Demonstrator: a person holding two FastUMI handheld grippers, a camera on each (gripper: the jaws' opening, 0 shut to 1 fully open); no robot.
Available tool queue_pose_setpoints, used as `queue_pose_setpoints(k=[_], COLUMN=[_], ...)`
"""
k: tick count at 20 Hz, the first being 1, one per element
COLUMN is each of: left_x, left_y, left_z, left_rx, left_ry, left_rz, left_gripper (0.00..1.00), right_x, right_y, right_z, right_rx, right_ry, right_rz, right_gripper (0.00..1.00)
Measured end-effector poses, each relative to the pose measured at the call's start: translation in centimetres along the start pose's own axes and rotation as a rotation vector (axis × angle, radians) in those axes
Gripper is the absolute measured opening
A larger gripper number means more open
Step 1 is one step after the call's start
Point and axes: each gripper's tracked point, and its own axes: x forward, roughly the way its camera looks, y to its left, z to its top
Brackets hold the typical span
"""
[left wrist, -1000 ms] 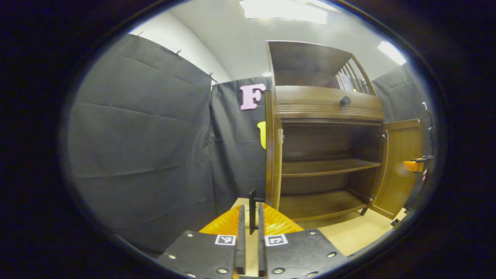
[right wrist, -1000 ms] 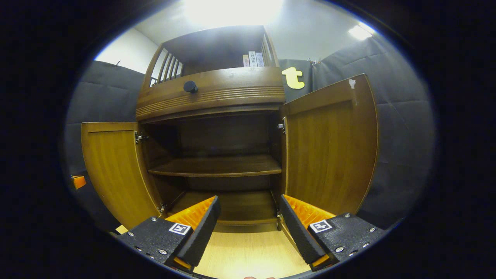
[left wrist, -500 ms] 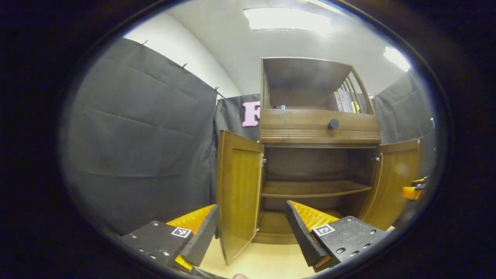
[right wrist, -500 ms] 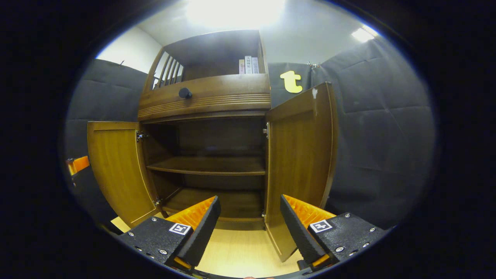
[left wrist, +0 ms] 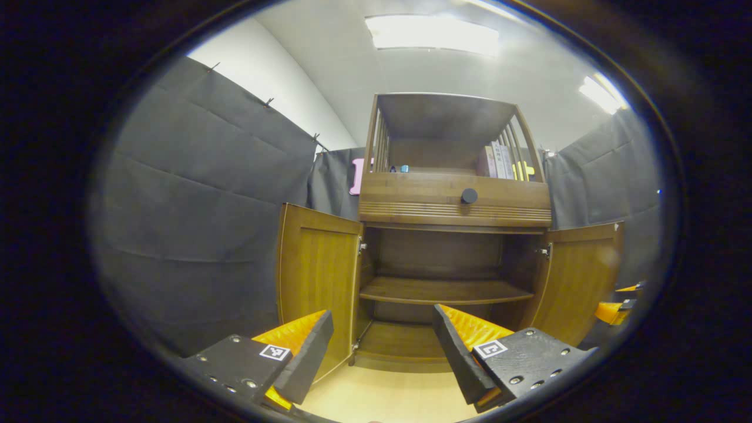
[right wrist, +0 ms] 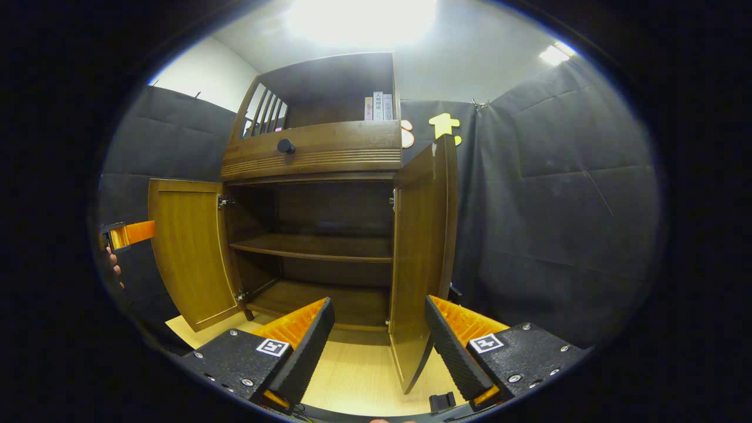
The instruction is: Open the right door of the double-door shoe cabinet with the right hand, and open the left door with the left hand.
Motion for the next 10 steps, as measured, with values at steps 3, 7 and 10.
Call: queue_pose_setpoints(k=[3,7,10], left_x=[-0.4,-1.3,-1.1], left_y=[0.2,0.6,0.8], left_z=[0.5,0.5,0.2], left_rx=[0.033,0.047,0.050], left_ry=[0.011,0.015,0.017], left_rz=[0.023,0.030,0.021], left_gripper=[1.00,1.00,1.00], right_x=[-0.6,-0.3,0.6], right_y=[0.7,2.5,3.3], right_z=[-0.6,-0.9,-0.1], right_rx=[-0.002,0.022,0.041], right_ry=[0.008,0.007,-0.006], right_rz=[0.025,0.064,0.055], right_gripper=[0.96,0.92,0.92])
